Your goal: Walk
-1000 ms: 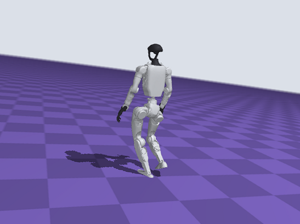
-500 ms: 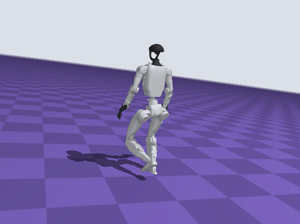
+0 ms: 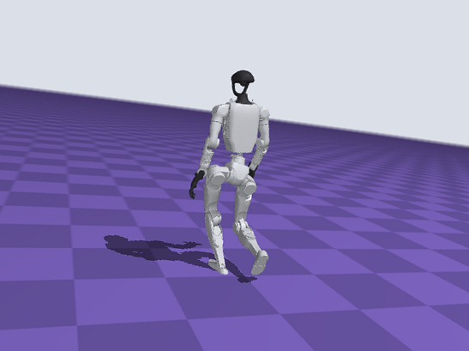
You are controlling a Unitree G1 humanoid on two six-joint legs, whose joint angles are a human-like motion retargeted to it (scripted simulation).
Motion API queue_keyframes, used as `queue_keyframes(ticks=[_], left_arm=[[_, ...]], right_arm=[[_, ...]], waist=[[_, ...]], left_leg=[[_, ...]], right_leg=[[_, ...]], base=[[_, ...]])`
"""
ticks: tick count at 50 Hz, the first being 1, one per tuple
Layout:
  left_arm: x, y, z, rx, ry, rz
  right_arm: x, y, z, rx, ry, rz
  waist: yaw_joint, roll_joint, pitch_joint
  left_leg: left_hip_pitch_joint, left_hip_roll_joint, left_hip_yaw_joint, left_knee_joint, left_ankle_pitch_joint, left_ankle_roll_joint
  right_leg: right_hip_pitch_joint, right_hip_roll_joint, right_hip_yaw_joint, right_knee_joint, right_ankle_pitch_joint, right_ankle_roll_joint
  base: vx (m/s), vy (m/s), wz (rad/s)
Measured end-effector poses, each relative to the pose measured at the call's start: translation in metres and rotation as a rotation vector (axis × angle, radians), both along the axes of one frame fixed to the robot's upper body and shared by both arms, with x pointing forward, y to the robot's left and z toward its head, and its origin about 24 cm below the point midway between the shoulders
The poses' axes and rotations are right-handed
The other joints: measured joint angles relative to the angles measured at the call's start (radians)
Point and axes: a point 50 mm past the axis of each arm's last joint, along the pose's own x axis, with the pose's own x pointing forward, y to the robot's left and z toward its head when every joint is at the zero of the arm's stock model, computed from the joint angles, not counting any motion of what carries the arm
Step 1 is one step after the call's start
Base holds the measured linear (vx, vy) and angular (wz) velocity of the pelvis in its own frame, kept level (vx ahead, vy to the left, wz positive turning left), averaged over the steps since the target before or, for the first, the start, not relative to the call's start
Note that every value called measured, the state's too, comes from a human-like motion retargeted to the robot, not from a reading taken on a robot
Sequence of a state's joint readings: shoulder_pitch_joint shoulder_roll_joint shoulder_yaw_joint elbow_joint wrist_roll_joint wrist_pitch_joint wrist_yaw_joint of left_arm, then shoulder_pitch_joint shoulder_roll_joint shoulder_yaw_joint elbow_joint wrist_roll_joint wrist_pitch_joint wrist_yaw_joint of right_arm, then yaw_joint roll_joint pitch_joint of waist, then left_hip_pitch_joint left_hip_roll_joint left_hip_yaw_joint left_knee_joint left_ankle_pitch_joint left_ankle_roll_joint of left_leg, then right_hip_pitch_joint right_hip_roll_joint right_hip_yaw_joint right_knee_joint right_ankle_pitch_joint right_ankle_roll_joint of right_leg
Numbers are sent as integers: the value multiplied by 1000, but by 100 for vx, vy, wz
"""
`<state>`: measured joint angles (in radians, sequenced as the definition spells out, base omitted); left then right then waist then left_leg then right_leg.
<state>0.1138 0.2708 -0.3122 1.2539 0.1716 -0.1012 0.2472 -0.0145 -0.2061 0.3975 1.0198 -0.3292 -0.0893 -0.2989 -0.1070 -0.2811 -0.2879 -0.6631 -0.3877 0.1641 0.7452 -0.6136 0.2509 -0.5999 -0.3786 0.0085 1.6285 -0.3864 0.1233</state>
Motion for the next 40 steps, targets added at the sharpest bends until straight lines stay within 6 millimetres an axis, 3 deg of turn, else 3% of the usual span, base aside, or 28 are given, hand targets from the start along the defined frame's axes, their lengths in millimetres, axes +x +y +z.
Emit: queue_keyframes(ticks=[5,11,14,17,20,23,25,28,32,35,40], left_arm=[[90,-1,22,26,-263,-40],[193,-8,81,23,-654,-79],[220,-16,106,11,-793,-125],[222,-24,111,-9,-838,-154],[206,-29,98,-34,-795,-172],[171,-36,69,-58,-646,-192],[143,-40,49,-67,-516,-210],[93,-39,21,-60,-307,-223],[24,-29,0,-47,-71,-166],[-23,-21,-5,-45,54,-82],[-71,-11,-4,-37,168,50]], right_arm=[[-33,-6,-12,-17,115,8],[-74,-31,-21,-91,242,-84],[-91,-41,-22,-118,290,-126],[-105,-45,-23,-130,319,-150],[-108,-47,-22,-141,309,-171],[-90,-49,-19,-156,242,-178],[-71,-48,-15,-166,174,-165],[-35,-44,-7,-174,60,-140],[15,-39,12,-166,-102,-124],[51,-36,32,-147,-231,-107],[88,-27,59,-117,-373,-48]], waist=[[-42,63,14],[-48,156,11],[-34,188,-14],[-20,211,-21],[8,274,-5],[48,347,6],[76,366,4],[110,344,-2],[144,295,3],[152,258,7],[124,177,-13]], left_leg=[[207,25,-61,-104,-86,-11],[372,103,-121,-182,-140,-43],[396,145,-135,-160,-157,-63],[397,185,-147,18,-191,-89],[377,292,-156,318,-171,-135],[256,436,-161,657,-18,-174],[138,505,-158,827,39,-153],[-47,524,-147,924,14,-95],[-217,480,-115,771,-60,-61],[-278,418,-93,500,-70,-81],[-266,260,-79,31,-16,-122]], right_leg=[[-204,4,-38,-62,-155,-89],[-304,171,-86,-591,-175,-36],[-305,263,-67,-810,-150,-11],[-289,319,-55,-771,-128,-23],[-224,407,-93,-693,-119,-66],[-150,498,-146,-703,-148,-130],[-106,532,-157,-737,-174,-158],[-39,538,-143,-796,-216,-166],[71,521,-118,-859,-265,-147],[152,491,-101,-889,-288,-128],[210,377,-81,-816,-331,-97]], base=[[2,2,-34],[0,0,0],[-1,-5,-17],[-1,-7,-15],[1,-7,-37],[-3,-8,-47],[-3,-7,-40],[-1,-4,-26],[1,1,-35],[2,4,-33],[0,1,-4]])
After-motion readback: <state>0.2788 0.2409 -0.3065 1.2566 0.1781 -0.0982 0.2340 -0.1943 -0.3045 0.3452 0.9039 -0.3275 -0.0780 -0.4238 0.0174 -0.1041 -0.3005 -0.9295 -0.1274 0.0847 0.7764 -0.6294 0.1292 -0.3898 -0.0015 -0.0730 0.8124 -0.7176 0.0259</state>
